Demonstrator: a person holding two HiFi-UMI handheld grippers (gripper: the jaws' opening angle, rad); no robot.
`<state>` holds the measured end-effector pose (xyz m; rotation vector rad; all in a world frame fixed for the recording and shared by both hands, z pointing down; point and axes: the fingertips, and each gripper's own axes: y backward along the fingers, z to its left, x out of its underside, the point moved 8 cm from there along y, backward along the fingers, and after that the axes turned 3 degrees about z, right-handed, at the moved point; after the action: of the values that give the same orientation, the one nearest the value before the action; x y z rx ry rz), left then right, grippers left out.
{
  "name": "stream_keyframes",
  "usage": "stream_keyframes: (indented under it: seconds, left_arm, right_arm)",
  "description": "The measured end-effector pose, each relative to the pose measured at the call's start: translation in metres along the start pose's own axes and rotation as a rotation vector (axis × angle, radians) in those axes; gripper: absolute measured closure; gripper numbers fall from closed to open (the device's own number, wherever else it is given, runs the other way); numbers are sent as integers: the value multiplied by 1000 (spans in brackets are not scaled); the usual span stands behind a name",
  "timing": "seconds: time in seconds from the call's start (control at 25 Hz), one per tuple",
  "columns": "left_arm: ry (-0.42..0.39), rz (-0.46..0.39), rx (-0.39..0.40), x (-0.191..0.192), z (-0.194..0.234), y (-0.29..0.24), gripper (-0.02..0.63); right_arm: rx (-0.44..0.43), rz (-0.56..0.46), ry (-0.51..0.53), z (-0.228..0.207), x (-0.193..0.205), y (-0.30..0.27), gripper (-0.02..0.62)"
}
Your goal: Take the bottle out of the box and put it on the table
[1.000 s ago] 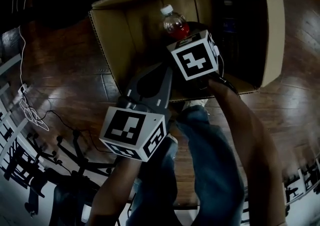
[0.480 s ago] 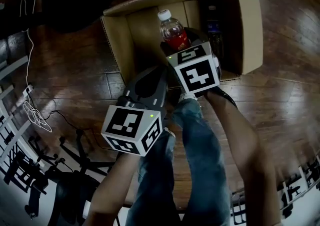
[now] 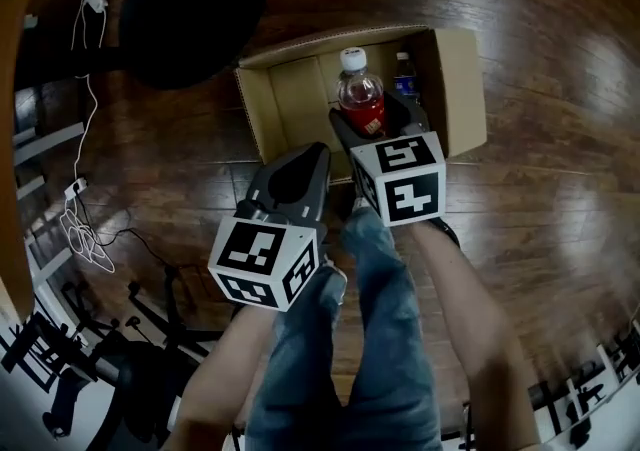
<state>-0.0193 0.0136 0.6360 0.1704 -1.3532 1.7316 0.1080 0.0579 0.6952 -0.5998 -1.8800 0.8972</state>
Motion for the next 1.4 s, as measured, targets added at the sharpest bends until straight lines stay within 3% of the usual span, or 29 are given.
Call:
stream_keyframes:
  seconds: [0.44,1.4]
  left_arm:
    - [-4,-87,-11,-60,-37,94,611]
    - [18,-372,-83,-206,-110,269,611]
  right_arm:
    - [4,-133,80,50,-81,115,293]
    - [-72,-369,186,147,-203,325,293]
